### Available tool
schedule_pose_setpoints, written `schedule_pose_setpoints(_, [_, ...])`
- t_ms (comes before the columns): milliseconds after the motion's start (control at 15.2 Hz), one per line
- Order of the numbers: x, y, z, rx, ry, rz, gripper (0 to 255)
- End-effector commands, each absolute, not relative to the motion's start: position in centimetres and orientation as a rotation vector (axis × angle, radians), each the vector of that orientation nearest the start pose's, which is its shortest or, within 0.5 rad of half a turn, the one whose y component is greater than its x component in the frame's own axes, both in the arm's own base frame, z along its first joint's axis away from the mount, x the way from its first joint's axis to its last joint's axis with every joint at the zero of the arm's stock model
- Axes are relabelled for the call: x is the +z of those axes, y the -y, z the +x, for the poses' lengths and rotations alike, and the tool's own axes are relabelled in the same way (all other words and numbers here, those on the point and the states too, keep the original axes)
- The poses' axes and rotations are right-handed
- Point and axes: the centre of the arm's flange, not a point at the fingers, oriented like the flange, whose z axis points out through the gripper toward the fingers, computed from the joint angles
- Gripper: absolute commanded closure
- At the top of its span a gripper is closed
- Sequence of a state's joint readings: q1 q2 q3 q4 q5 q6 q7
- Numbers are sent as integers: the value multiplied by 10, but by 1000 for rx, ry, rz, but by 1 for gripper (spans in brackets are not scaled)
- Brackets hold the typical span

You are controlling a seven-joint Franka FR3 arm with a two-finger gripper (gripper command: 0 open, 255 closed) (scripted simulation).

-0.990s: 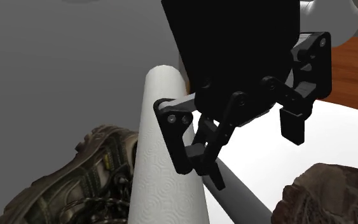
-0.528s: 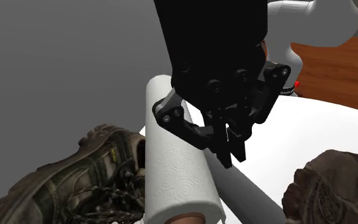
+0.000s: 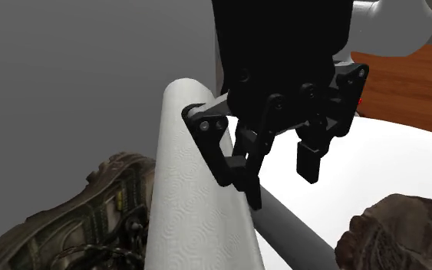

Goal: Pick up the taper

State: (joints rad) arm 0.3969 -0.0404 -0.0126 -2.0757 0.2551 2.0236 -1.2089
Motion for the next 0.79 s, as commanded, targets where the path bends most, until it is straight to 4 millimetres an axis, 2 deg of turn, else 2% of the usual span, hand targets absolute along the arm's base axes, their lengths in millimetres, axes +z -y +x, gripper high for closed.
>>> schedule_pose_setpoints(0, [447, -236, 498, -82, 2052, -2129, 0])
schedule_pose_setpoints(198, [451, -287, 499, -22, 2220, -2039, 0])
schedule_pose_setpoints(264, [452, -292, 498, -15, 2239, -2028, 0])
schedule_pose_setpoints(726, [412, -292, 498, -15, 2239, -2028, 0])
